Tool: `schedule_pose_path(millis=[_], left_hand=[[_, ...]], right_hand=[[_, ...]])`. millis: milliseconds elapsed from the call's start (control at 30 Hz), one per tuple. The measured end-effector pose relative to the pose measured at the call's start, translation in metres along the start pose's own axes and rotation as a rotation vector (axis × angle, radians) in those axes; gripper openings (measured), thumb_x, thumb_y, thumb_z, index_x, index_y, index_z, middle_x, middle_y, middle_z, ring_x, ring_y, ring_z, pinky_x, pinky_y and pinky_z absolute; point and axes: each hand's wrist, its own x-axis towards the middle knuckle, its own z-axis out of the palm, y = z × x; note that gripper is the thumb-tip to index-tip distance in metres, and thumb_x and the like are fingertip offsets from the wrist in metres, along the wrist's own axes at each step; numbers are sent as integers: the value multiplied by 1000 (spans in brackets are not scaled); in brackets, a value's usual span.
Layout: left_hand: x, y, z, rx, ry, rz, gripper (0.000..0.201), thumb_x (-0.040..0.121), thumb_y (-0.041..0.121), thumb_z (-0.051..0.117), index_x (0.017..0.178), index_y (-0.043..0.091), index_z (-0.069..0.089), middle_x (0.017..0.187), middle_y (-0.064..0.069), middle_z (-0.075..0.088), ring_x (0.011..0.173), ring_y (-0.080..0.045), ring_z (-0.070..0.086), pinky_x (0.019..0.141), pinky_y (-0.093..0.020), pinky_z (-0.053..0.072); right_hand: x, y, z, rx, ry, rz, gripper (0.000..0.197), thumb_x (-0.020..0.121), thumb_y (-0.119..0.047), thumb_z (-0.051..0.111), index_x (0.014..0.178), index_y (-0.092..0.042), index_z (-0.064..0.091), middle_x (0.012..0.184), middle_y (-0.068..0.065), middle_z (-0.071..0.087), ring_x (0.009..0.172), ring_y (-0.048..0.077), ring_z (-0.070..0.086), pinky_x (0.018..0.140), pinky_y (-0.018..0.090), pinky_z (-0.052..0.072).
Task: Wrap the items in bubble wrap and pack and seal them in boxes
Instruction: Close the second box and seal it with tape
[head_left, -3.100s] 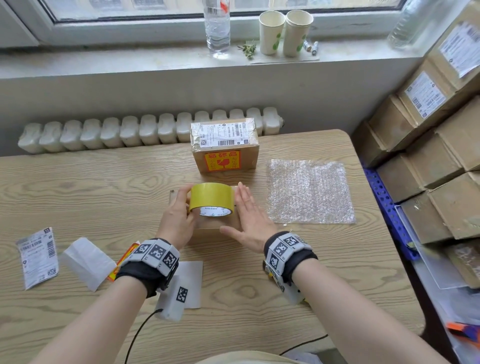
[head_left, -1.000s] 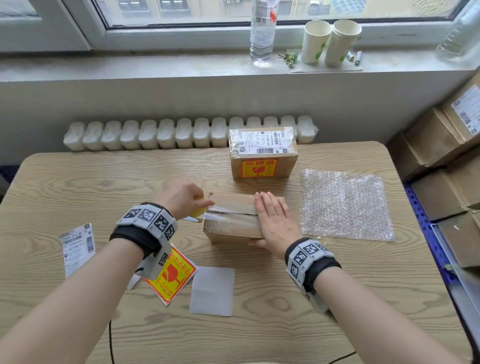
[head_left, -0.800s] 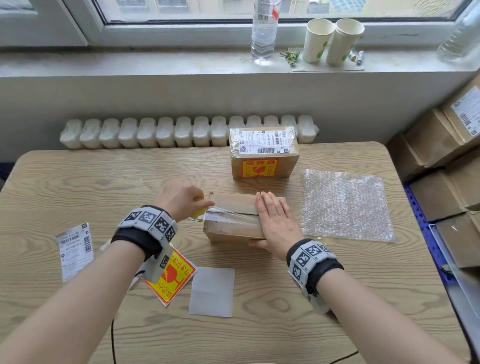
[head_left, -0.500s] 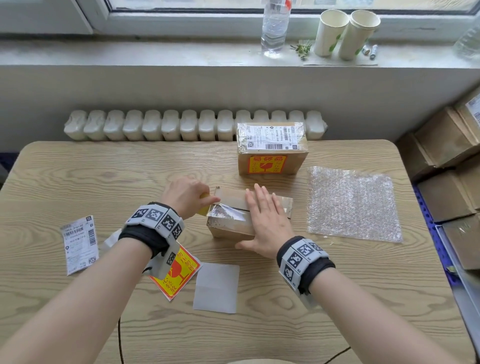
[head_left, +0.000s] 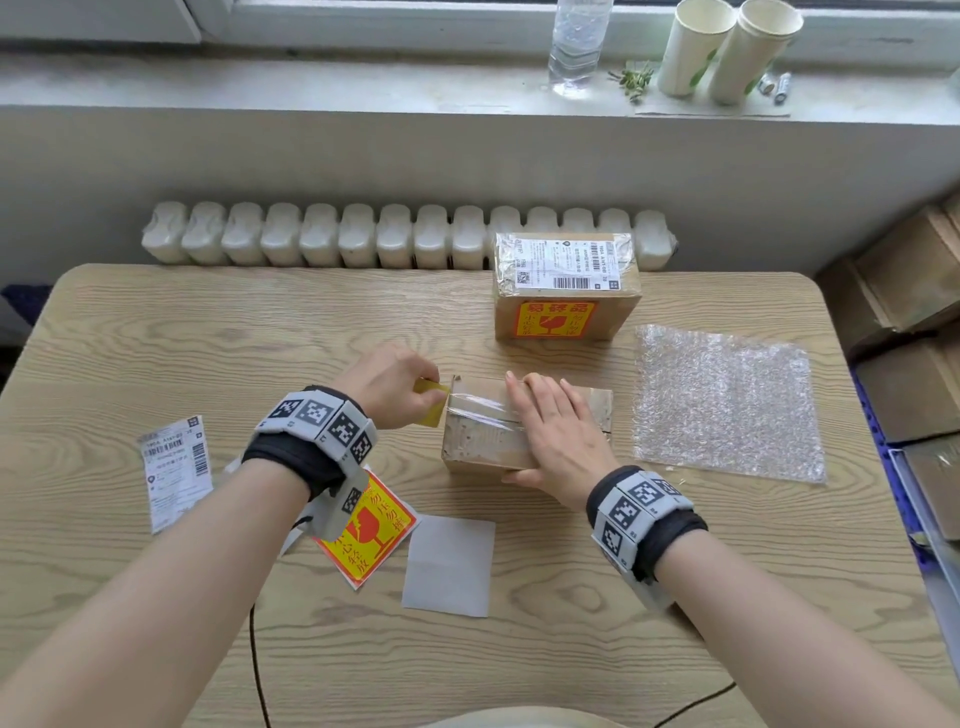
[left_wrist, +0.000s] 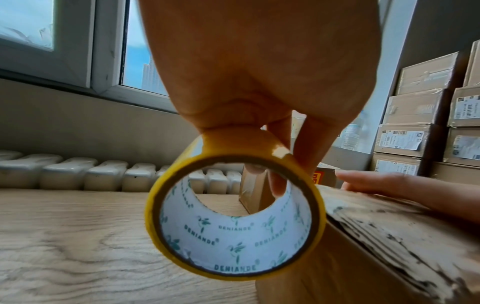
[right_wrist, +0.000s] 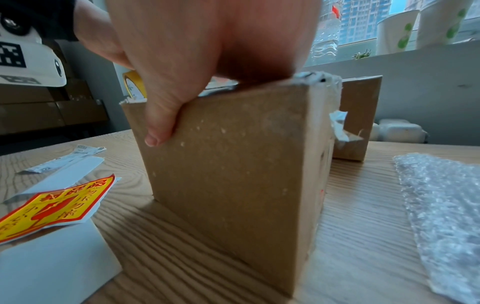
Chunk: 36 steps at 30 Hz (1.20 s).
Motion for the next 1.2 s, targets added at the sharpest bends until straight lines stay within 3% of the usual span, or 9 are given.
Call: schedule_pose_path(millis=[100,400,533,600,733,800,967,1100,1200], left_hand=[[1,0,6,-4,-37,-11,27,89,40,55,99,19,69,87,-3,63,85,-20,55,68,-27,36],[-3,-2,12,-86,-42,-42,26,88,39,58,97,18,70,78,2,56,83,-22,57,67,-27,35],[-1,2,15,-73,-31,-63,29,90,39,56,101,16,69,80,0,57,79,-16,51,66,-26,33],[1,3,15,-75,-35,-61,29,90,39,56,100,16,69,82,-3,61,80,-17,52,67,-26,34],[1,1,17,-76,-23,-61,29,88,40,58,99,15,70,90,-8,68,88,-23,59,68,-27,35],[0,2,18,-76,-26,-82,30,89,40,58,100,16,70,91,-8,67,85,-21,57,67,-26,34],[1,9,18,-87,-60,-113,30,91,40,56,101,15,69,89,-7,64,82,-19,52,67,-28,36],[5,22,25,-111,-91,-96,30,90,41,56,96,15,70,78,0,59,81,-19,55,70,-30,42],[6,38,33,-132,-86,-73,29,90,40,56,92,15,70,80,-2,62,83,-21,57,70,-31,42]], right_hand=[[-1,4,-2,10,-31,-12,118,73,-59,68,151,-12,-8,152,18,20,143,29,17,117,39,-1],[2,5,-7,-7,-76,-22,113,77,-60,64,151,-14,-9,155,17,13,145,28,9,118,39,-3],[1,-6,-7,-27,-97,9,109,81,-52,64,150,-14,-12,157,14,-18,145,26,-18,118,40,-8],[5,-20,-4,-34,-84,-50,108,82,-46,63,149,-13,-14,155,10,-25,144,23,-21,118,42,-7],[11,-32,5,-15,-50,-112,98,79,-44,65,152,-15,5,160,6,5,147,21,10,117,40,3],[4,-20,4,-1,-48,-73,97,79,-41,67,152,-13,9,159,6,10,146,21,13,117,36,4],[-29,18,-1,-30,-119,57,105,88,-46,57,146,-9,-21,152,5,-29,141,16,-23,113,29,-16],[-46,35,-4,-26,-166,160,109,86,-49,58,145,-7,-24,152,8,-32,143,21,-23,117,32,-11],[-56,46,-8,-13,-189,221,111,86,-46,60,144,-8,-25,152,8,-33,143,21,-22,116,32,-12]])
